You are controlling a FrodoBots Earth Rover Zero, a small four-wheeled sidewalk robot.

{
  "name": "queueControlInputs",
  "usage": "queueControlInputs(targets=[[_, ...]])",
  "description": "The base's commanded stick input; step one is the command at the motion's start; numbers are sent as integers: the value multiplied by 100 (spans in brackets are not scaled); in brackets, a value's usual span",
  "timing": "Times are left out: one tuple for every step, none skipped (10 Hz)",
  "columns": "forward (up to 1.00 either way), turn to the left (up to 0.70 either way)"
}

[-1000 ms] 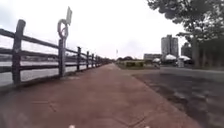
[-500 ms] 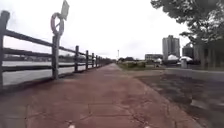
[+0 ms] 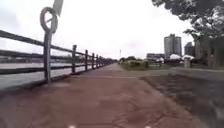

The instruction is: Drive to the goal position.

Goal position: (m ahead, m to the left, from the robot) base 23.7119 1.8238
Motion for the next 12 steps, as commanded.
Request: queueControlInputs(targets=[[100,0],[100,0],[100,0],[100,0],[100,0],[100,0],[100,0],[100,0],[100,0],[100,0],[100,0],[100,0]])
